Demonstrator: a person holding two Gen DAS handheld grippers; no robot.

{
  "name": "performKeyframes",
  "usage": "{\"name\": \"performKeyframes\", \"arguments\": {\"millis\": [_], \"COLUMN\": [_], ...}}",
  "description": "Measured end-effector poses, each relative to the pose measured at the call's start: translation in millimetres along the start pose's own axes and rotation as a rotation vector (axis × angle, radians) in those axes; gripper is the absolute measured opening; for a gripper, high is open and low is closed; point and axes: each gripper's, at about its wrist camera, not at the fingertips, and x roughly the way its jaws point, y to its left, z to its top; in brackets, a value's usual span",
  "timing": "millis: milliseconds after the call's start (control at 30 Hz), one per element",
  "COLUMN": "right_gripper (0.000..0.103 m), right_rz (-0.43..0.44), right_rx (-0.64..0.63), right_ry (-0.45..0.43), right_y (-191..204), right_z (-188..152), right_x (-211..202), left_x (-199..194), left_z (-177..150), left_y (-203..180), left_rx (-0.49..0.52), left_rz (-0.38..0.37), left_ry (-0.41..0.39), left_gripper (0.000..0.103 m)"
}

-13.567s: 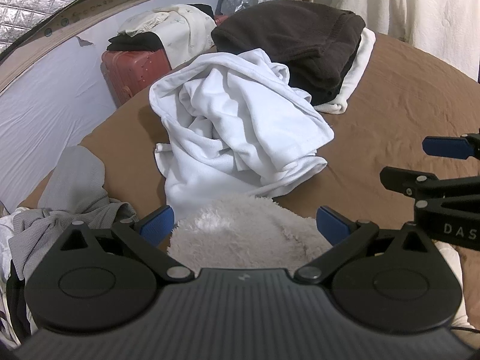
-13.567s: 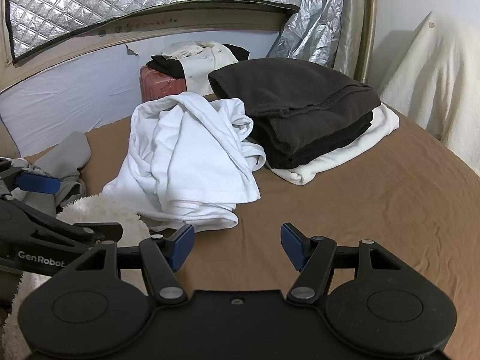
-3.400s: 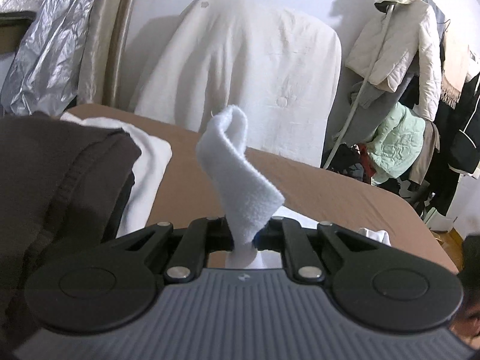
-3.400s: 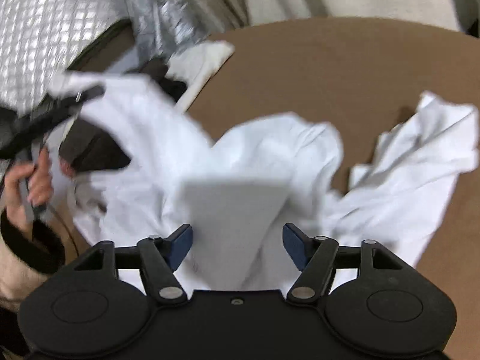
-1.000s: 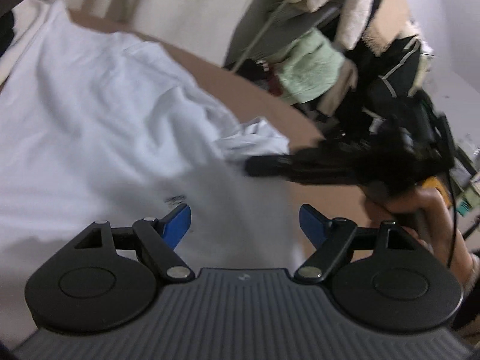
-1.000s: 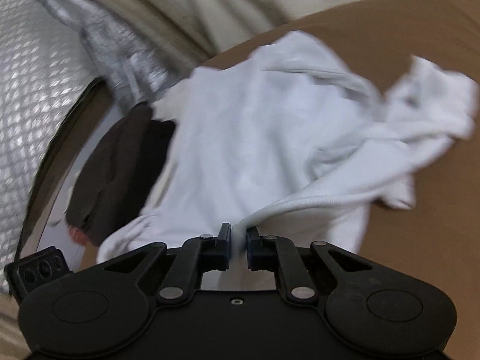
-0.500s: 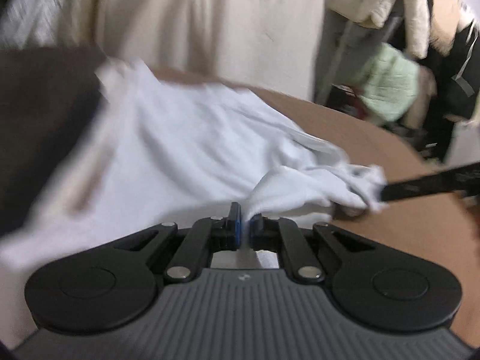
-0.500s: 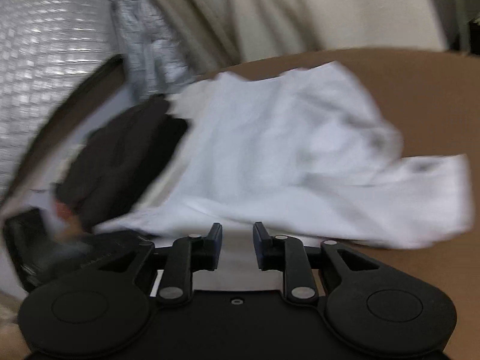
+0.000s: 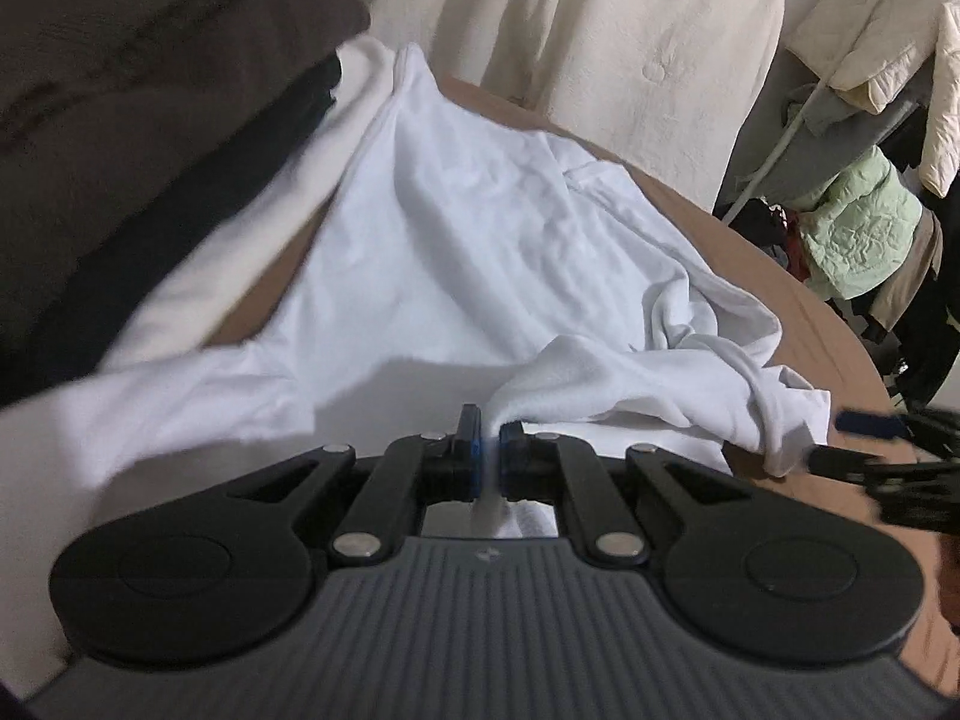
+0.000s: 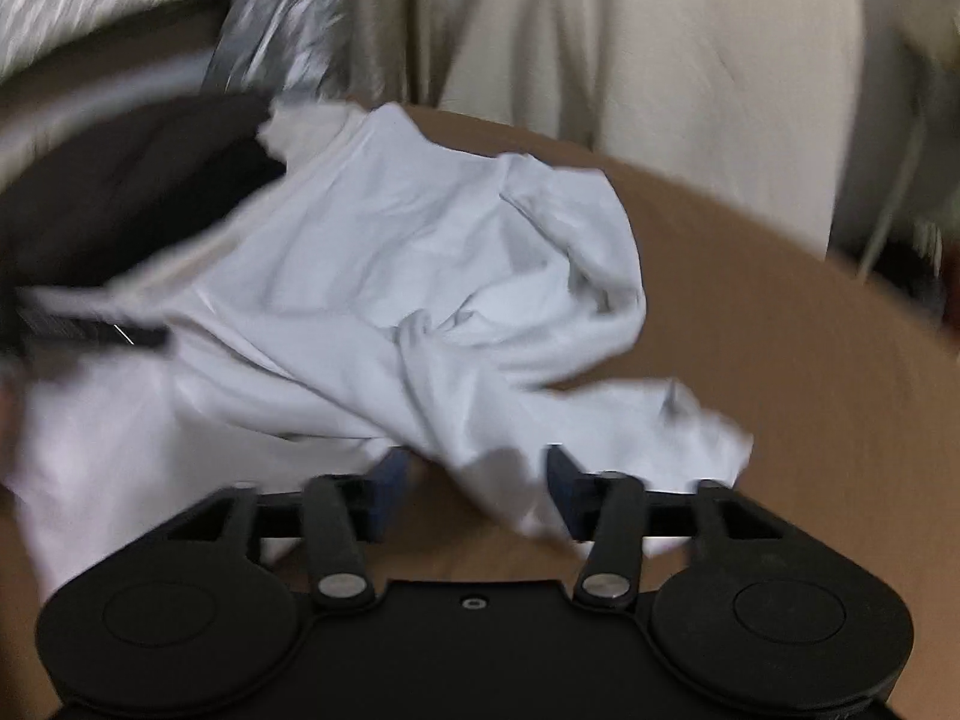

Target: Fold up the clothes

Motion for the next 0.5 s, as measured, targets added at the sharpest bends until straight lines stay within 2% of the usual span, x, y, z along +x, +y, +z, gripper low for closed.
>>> {"name": "performKeyframes", "arguments": {"millis": [100,133,200,233,300,433,500], "right_gripper": [0.069,0.065,0.044,0.030,0.024,0.023,0.023], "right_rz": [-0.070,-0.108,-0.194,-0.196,-0.202,-0.298,-0.305], "right_rx": [-0.139,-0.172,-0.164,-0.115,-0.004,0.086,0.128], "right_ry": [0.062,0.099,0.133,0.117,0.055,-0.085,-0.151], "right_y": [14,15,10,3,-11,-24,-30], "right_z": [0,-3,-9,-10,-7,7,14], "right_x": [36,49,60,55,32,-46,-87], "left_x": [-13,-16,-21,-23,-26,-19,-19], "left_z": [0,0,0,0,0,-9,-12], "left_y": [-6,-9,-14,-16,-21,-36,-42], "left_rx": [0.044,0.063,0.094,0.108,0.137,0.249,0.254], "left_rz": [-0.018,-0.020,-0.021,-0.021,-0.023,-0.045,-0.093], "left_ry": [-0.022,-0.033,-0.049,-0.055,-0.062,0.002,0.024], "left_gripper": [0.005,0.005,0.005,0.005,0.005,0.006,0.006]}}
